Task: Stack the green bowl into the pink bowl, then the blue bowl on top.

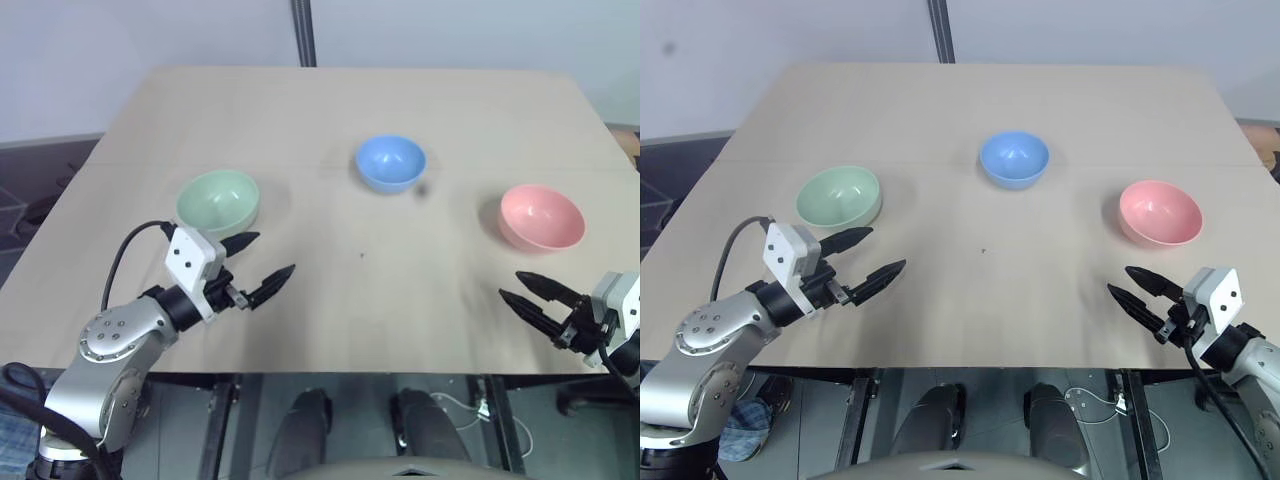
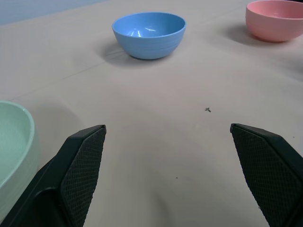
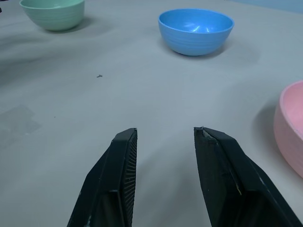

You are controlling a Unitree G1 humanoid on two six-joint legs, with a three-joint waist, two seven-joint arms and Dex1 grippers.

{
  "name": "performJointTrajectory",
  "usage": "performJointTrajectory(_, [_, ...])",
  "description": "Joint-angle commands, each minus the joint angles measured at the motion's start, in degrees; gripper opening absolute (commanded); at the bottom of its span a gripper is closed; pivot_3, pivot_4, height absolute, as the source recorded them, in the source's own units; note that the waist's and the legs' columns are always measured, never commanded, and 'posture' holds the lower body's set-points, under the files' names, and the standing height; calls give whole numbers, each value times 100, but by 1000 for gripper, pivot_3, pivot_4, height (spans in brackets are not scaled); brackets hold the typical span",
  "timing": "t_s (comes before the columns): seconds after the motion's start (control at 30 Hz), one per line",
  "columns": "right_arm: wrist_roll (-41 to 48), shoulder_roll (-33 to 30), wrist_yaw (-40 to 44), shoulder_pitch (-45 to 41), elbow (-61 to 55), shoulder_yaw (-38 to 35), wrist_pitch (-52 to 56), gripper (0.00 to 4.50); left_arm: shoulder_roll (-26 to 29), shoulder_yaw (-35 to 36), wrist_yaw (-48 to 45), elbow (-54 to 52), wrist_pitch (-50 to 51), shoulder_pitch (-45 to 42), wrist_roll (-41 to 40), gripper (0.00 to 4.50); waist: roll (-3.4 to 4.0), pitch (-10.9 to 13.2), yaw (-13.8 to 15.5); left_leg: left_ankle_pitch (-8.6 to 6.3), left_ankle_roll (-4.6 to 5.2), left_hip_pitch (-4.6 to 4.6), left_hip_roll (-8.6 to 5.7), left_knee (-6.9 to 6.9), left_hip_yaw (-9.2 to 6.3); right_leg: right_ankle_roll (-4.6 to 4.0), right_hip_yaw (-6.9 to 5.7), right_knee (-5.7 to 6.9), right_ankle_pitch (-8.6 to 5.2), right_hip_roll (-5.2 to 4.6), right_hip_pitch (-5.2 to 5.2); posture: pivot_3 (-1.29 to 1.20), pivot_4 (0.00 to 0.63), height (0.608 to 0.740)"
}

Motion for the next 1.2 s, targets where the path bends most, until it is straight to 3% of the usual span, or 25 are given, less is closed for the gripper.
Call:
performJointTrajectory(0.03, [46, 22, 17, 40, -79, -108, -162, 1980, 41, 112, -36, -93, -180, -25, -25, 4454, 0, 0, 0, 0, 0, 0, 0, 0, 0, 0, 0, 0, 0, 0, 0, 0, 150, 740])
performJointTrajectory(0.8, [35, -28, 45, 70, 45, -147, -305, 1980, 38, 57, -116, 17, -135, -188, -114, 4454, 0, 0, 3, 0, 0, -1, 0, -1, 0, 0, 0, -4, 0, 0, 0, 0, 150, 740])
performJointTrajectory(1.2, [187, -70, -151, 235, -71, -212, 138, 2023, 145, 118, -206, 78, 447, -371, -680, 4477, 0, 0, 4, 0, 0, -2, 1, -2, 0, 0, 0, -5, 0, 0, 0, 0, 150, 740])
